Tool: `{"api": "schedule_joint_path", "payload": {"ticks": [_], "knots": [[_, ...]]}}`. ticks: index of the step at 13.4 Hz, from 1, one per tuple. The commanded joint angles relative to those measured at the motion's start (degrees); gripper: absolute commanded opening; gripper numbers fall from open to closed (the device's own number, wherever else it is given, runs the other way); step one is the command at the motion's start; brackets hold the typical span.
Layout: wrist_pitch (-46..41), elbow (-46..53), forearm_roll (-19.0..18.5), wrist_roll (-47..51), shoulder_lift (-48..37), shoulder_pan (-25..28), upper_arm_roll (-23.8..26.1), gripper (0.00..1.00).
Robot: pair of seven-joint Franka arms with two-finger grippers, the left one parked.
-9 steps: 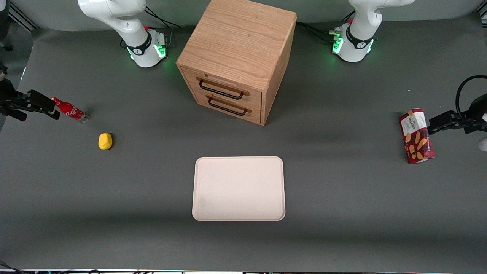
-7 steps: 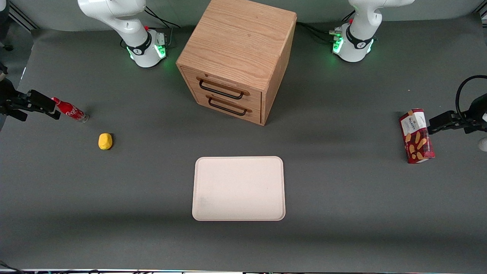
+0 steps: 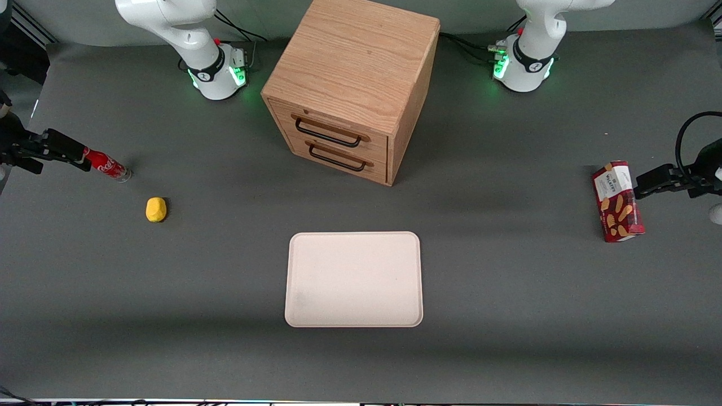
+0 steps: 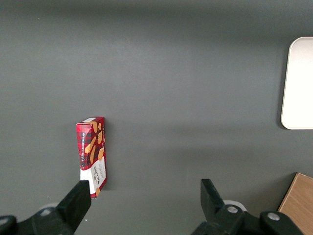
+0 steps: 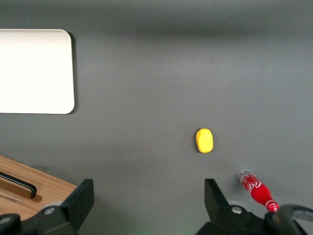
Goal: Place coke bottle on tray
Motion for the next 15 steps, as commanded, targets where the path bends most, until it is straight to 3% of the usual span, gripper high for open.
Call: {"api": "schedule_joint_path", "payload": {"ticks": [1, 7, 11, 15], "knots": [[-1.0, 0.3, 0.9, -0.7, -0.2, 0.0, 0.2, 1.0], [-1.0, 0.0, 0.2, -2.9, -0.4, -0.2, -1.3, 1.0], [-1.0, -0.6, 0.1, -14.7, -0.6, 2.3, -12.4, 1.0], [-1.0, -3.0, -0.6, -24.2, -3.2, 3.5, -19.1, 1.0]]}}
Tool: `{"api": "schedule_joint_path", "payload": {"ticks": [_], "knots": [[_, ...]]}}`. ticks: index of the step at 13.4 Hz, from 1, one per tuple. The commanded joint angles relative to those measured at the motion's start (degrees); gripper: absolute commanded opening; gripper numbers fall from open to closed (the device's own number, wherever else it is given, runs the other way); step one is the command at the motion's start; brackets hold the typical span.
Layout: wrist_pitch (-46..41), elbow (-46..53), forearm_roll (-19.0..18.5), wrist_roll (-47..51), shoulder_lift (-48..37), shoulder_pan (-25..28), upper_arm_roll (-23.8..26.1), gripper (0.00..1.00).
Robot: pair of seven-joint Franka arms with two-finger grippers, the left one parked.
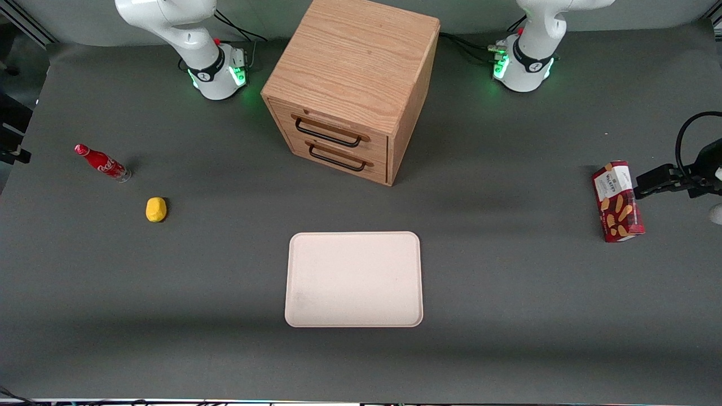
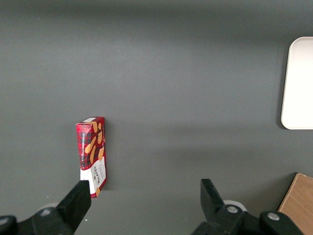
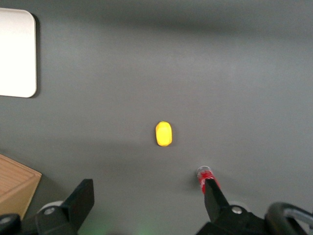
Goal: Place coke bottle on tray
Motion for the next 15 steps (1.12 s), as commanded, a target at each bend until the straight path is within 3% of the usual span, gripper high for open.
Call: {"api": "schedule_joint_path", "payload": {"ticks": [1, 6, 15], "knots": [[-0.5, -4.4, -1.7, -6.6, -4.3, 2.2, -5.0, 1.0], [1.9, -15.2, -6.3, -13.0, -12.8, 2.3, -11.1, 1.0], [1.8, -22.2, -11.5, -13.1, -19.0, 2.2, -13.3, 1.0]]}}
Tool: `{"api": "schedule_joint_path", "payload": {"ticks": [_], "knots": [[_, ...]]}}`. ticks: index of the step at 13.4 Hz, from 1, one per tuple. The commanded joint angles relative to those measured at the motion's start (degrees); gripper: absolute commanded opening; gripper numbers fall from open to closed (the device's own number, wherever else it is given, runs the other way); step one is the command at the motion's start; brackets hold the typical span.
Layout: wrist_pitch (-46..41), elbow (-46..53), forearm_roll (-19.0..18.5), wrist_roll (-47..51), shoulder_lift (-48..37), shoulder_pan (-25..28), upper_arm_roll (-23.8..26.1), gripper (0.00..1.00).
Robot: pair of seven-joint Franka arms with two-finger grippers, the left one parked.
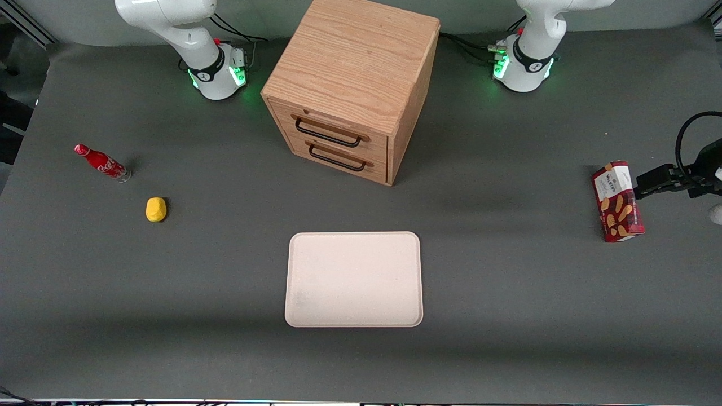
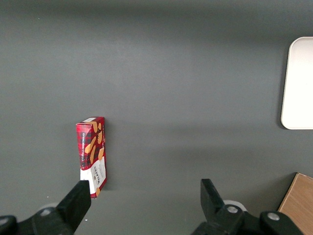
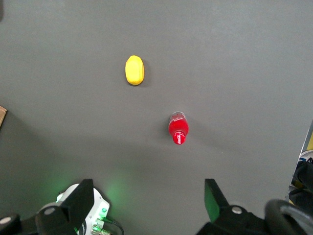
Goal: Place coke bottle on tray
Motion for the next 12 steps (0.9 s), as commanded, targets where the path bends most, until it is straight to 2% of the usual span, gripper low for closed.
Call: {"api": "schedule_joint_path", "payload": {"ticks": [1, 6, 12], "knots": [[3.7, -4.0, -2.1, -0.2, -1.7, 1.2, -1.3, 1.0], [14.9, -14.1, -2.7, -0.2, -1.7, 1.1, -3.4, 1.0], [27.2, -24.0, -4.2, 5.4, -1.6, 0.9, -6.3, 1.0]]}}
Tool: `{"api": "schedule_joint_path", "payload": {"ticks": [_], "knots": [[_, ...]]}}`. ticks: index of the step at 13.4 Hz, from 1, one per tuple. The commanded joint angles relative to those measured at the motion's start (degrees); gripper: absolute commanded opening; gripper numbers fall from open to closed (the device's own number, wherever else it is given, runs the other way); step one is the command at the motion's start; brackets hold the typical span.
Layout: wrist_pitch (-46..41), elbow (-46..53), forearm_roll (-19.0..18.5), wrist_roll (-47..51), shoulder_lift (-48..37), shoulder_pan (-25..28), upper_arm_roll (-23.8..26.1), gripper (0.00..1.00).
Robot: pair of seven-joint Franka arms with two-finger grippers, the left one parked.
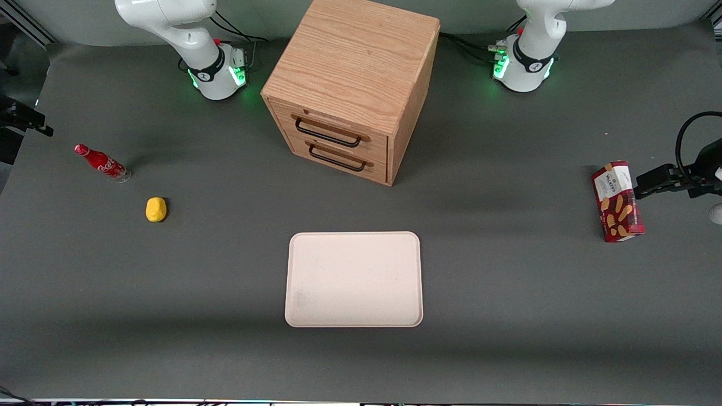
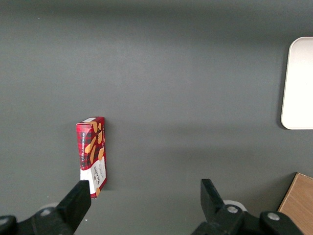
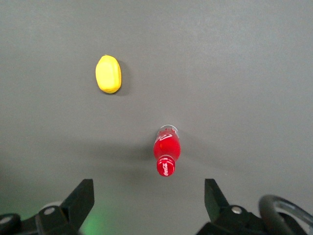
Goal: Place coke bottle on tray
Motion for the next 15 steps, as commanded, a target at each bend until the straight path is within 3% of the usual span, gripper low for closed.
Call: {"api": "schedule_joint_path", "payload": {"ticks": [1, 11, 15], "knots": [[4.1, -4.4, -2.8, 5.5, -1.6, 0.7, -0.8, 1.0], [18.6, -13.8, -5.7, 8.8, 1.0, -0.1, -4.5, 1.0], [20.1, -14.2, -5.7, 8.1, 3.1, -0.1, -5.3, 1.0]]}}
